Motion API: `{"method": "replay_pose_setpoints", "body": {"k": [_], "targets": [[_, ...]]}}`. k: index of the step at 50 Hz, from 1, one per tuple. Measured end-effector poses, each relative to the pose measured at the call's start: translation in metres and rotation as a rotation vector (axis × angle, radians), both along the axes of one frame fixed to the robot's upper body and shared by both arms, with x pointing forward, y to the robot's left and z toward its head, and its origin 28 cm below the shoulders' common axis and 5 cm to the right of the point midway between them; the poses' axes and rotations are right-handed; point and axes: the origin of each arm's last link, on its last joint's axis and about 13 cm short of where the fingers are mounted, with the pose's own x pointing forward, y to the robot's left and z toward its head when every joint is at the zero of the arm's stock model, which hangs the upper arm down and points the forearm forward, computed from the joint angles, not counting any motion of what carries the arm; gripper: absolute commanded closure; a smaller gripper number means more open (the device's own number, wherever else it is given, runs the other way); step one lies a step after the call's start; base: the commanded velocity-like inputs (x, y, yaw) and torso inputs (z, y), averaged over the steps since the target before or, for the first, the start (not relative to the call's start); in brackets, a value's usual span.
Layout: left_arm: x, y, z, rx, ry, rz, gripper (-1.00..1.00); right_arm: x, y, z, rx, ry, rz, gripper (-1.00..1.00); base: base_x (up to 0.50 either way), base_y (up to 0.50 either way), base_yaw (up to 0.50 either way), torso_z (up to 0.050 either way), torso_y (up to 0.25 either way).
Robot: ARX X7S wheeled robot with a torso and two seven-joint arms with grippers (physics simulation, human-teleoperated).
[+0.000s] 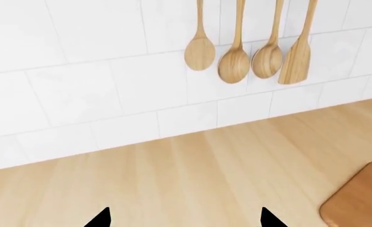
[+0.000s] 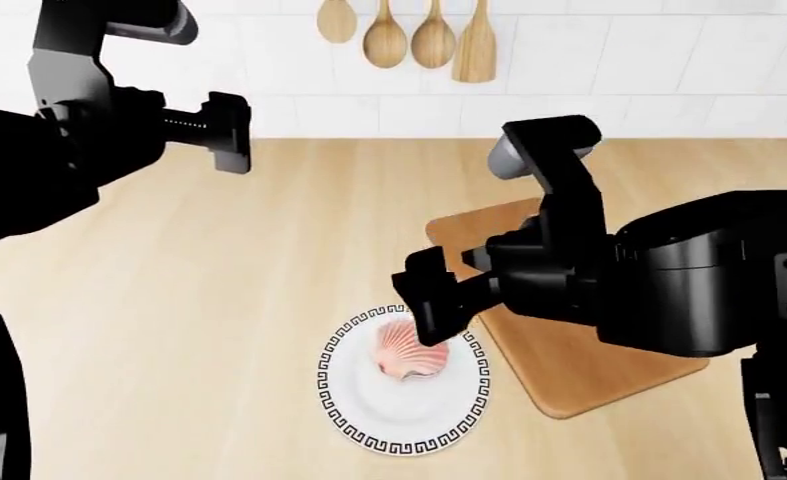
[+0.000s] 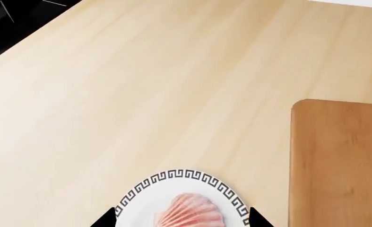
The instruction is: Pick the scallop from the plate and place it on the cutting board. Then pick the condiment bottle from the cabinet and place it next to the cutting board.
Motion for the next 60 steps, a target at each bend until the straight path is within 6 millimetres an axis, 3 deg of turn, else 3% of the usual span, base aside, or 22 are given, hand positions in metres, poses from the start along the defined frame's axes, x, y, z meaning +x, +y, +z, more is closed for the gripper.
{"method": "replay_pose_setpoints", "body": {"k": [15, 60], "targets": [[0.0, 0.0, -0.002, 0.003, 0.005, -0.003, -1.0, -0.001, 0.003, -0.006, -0.019, 0.042, 0.02, -1.0, 0.0, 0.0, 0.0, 0.0, 0.0], [0.002, -0.002, -0.006, 0.007, 0.011, -0.014, -1.0, 0.021, 0.019, -0.017, -0.236, 0.133, 0.126, -1.0, 0.0, 0.0, 0.0, 0.0, 0.0]]}}
